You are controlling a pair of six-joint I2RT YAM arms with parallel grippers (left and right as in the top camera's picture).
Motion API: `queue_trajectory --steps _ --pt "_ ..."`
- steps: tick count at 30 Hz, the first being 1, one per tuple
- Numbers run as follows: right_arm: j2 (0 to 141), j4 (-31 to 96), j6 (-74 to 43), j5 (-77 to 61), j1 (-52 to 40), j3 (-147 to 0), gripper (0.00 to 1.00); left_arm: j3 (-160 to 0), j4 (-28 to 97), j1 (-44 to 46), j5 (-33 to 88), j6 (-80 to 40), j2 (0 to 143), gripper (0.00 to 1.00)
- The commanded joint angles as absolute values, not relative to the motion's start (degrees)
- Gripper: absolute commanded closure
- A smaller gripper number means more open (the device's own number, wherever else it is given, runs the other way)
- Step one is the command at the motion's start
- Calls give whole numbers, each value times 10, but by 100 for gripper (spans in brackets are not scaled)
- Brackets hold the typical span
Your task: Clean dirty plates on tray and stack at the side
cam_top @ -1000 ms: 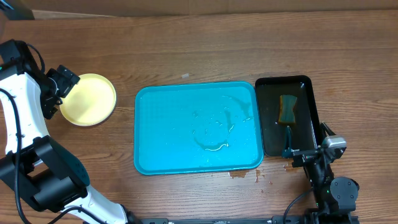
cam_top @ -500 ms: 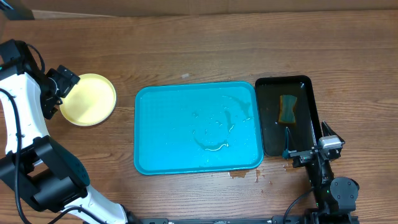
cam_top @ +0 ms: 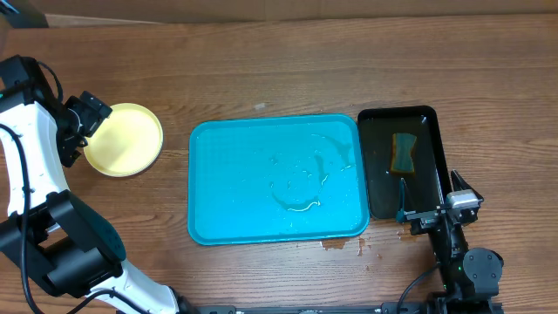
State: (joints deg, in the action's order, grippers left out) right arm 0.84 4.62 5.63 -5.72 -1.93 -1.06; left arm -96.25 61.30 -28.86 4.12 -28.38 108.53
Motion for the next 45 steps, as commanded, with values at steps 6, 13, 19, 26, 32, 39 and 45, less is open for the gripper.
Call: queue_trajectory --steps 6,13,19,26,32,39,45 --pt "2 44 59 -55 -21 -4 0 -957 613 -288 43 -283 1076 0" --pt "2 44 59 -55 -21 -4 0 -957 613 -288 43 -283 1076 0" --pt "2 44 58 -55 -21 -4 0 -957 613 -277 43 -283 1072 0" --pt "2 44 58 -55 -21 -4 0 -957 613 -217 43 -283 1049 0" --pt "2 44 58 -55 -21 -4 0 -957 613 -147 43 -283 984 0" --pt "2 44 59 -55 -21 -4 0 -957 613 -114 43 -283 853 0" --pt "2 44 59 -55 -21 -4 0 -957 613 -112 43 -283 754 0"
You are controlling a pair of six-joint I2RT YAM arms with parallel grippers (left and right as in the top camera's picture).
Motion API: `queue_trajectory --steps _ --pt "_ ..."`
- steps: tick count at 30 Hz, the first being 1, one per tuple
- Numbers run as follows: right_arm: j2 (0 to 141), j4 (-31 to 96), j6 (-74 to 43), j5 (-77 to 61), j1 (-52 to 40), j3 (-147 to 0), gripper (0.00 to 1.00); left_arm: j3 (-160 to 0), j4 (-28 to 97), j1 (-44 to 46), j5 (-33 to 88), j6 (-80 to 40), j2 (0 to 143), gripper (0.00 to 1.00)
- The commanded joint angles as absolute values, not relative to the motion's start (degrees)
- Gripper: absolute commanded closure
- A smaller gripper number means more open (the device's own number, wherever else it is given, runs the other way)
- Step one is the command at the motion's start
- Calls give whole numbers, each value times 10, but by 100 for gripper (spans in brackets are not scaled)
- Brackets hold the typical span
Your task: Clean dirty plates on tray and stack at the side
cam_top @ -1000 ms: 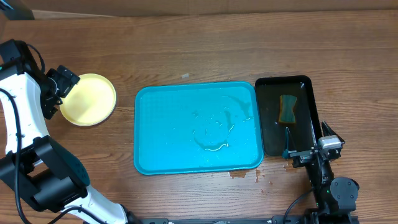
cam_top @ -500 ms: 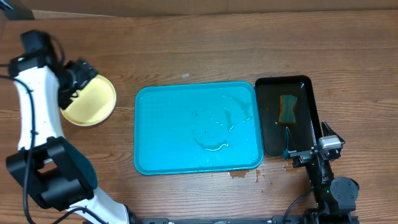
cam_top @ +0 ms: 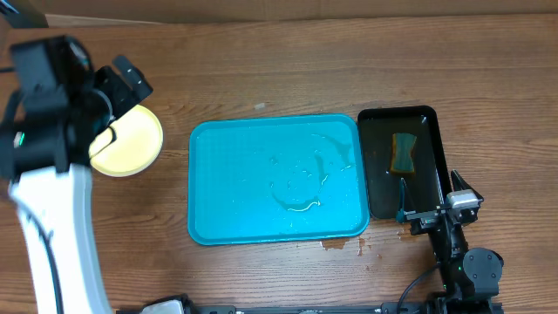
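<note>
A yellow plate point(cam_top: 135, 144) lies on the table left of the blue tray point(cam_top: 277, 228); my left arm hides its left part. The tray's floor holds only streaks of water. My left gripper point(cam_top: 129, 80) is raised high above the plate's far rim, close to the camera, open with nothing in it. A yellow-and-green sponge point(cam_top: 403, 153) lies in the black tray point(cam_top: 432, 118) on the right. My right gripper point(cam_top: 433, 212) rests open at that tray's near edge, holding nothing.
A small wet brown stain point(cam_top: 342, 245) marks the table just in front of the blue tray's right corner. The right arm's base point(cam_top: 471, 270) stands at the near right edge.
My left gripper was low at the yellow plate's left rim; now it is lifted high over the plate's far side, apart from it. Plate, trays, sponge and right arm are unchanged.
</note>
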State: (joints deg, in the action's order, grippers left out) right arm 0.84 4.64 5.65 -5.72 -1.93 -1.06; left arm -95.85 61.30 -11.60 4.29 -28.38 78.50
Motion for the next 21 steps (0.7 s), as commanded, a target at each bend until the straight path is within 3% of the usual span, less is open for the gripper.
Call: queue_trajectory --steps 1,21 --pt "2 44 58 -55 -21 -4 0 -957 613 -112 43 -283 739 0" --pt "2 44 59 -55 -21 -4 0 -900 752 -112 11 -283 543 0"
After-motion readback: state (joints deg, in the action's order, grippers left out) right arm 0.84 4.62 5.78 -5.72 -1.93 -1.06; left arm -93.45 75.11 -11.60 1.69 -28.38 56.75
